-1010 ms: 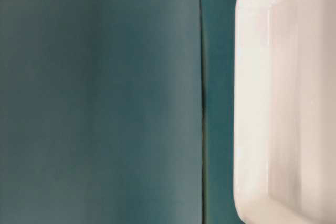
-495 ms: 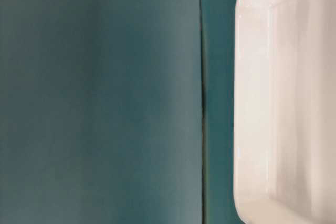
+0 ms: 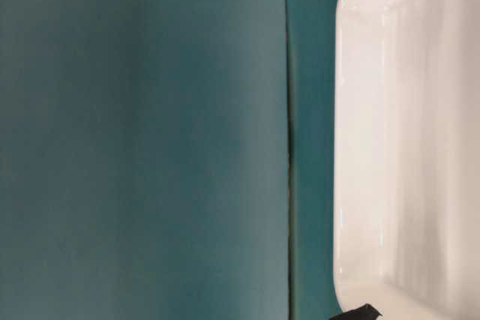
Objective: Lift the white case with both hands.
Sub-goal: 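Close both grippers on the tray's left and right side walls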
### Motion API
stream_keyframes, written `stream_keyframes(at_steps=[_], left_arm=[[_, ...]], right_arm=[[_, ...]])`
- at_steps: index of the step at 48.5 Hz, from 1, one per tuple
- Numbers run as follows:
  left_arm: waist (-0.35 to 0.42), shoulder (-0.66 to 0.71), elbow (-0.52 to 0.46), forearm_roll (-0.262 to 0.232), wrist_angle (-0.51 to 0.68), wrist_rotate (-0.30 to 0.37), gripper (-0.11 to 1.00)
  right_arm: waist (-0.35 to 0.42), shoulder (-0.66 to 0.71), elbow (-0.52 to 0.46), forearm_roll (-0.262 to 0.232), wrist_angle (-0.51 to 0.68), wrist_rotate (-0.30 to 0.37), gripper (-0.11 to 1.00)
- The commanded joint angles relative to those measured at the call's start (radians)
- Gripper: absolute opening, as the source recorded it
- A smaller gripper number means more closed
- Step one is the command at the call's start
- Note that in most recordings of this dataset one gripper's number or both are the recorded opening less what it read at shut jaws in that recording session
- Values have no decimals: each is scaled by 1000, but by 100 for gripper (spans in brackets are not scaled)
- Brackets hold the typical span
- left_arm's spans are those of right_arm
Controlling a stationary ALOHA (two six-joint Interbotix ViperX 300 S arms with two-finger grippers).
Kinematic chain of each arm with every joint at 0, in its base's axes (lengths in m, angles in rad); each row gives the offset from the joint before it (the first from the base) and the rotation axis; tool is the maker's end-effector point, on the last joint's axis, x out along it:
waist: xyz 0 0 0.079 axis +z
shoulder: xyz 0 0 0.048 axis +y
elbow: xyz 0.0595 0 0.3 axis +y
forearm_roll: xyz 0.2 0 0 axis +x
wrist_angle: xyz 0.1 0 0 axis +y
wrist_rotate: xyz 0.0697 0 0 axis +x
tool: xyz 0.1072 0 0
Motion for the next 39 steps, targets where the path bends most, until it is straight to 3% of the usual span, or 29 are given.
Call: stream_keyframes(at_steps=[1, 6, 15, 18, 29, 39], left_arm=[[-3, 11, -14, 0, -3, 2, 87], [-9, 11, -18, 0, -2, 2, 73], [-5, 11, -21, 0, -2, 2, 22], [-3, 9, -25, 0, 6, 2, 11], [-8, 9, -51, 0, 91, -12, 9], [-14, -28, -72, 0, 120, -84, 9]], right_arm=[[-23, 21, -31, 0, 25, 0, 80], [-37, 18, -41, 2, 69, 2, 67], [-40, 17, -66, 0, 178, -2, 22], [-40, 17, -72, -2, 192, -3, 12], [-40, 9, -74, -2, 198, -5, 11], [-44, -38, -95, -2, 229, -2, 11]])
